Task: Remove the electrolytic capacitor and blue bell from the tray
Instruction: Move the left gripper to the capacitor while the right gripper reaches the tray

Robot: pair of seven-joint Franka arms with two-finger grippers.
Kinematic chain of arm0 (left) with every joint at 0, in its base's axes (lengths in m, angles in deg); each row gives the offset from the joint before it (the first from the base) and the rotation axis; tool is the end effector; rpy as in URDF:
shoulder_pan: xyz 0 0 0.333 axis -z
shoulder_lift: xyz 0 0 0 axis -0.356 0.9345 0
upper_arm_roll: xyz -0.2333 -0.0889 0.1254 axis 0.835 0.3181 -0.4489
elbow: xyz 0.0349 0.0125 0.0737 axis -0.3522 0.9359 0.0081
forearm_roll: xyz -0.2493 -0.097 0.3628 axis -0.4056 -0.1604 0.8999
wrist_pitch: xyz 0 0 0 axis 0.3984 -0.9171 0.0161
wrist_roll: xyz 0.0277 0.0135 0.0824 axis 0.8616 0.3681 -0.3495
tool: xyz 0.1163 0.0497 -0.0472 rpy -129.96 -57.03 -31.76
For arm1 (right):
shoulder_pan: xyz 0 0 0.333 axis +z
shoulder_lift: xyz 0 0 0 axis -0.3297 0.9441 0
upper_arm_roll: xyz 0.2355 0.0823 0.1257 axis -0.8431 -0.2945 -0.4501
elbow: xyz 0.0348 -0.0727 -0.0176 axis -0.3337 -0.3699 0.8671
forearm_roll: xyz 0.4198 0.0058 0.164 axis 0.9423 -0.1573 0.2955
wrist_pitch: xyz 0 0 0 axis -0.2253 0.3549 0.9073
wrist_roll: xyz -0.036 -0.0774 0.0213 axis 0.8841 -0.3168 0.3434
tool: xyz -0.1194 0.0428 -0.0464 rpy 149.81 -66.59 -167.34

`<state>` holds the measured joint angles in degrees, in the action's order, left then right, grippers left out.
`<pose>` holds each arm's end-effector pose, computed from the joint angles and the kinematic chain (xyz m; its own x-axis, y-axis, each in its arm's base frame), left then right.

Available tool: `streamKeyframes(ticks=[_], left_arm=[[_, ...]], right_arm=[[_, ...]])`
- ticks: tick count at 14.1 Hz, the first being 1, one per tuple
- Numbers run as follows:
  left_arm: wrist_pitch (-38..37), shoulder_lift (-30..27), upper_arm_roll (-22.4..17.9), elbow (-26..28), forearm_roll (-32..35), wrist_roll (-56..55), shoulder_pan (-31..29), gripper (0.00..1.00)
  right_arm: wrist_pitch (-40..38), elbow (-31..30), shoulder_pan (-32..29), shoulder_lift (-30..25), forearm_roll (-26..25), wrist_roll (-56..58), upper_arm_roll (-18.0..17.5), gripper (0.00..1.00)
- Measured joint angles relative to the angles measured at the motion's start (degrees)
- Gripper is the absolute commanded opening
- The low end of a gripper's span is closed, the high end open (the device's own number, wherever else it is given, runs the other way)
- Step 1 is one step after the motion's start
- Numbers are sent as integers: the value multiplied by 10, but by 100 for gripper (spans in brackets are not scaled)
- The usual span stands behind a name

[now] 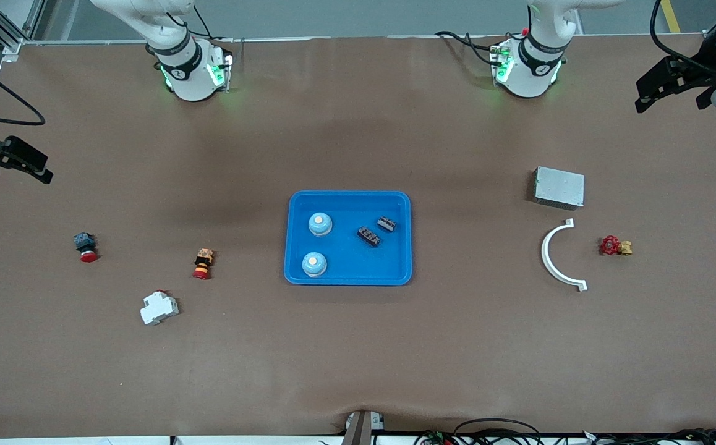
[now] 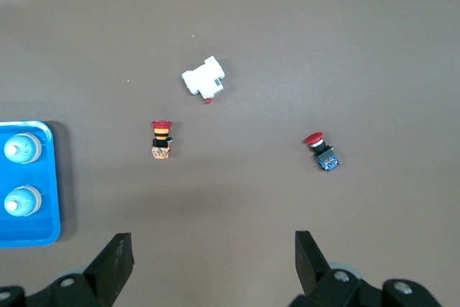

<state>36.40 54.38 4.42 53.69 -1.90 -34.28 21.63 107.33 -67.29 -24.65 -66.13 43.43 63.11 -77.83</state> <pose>0.5462 -0.0547 0.6251 0.9991 0.0253 -0.0329 0.0240 -0.9989 -0.0396 0.6121 -0.0387 0.5505 0.9950 -0.0595 0.0797 -0.0593 -0.9982 -0.0044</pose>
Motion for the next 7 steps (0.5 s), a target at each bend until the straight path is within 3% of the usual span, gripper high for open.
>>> streamKeyframes(ticks=[4,7], left_arm=[[0,9,0,-3,0,0,1,100],[1,56,4,-35,0,0,8,100]], right_arm=[[3,0,0,0,0,0,-1,100],[10,0,3,0,0,1,-1,100]])
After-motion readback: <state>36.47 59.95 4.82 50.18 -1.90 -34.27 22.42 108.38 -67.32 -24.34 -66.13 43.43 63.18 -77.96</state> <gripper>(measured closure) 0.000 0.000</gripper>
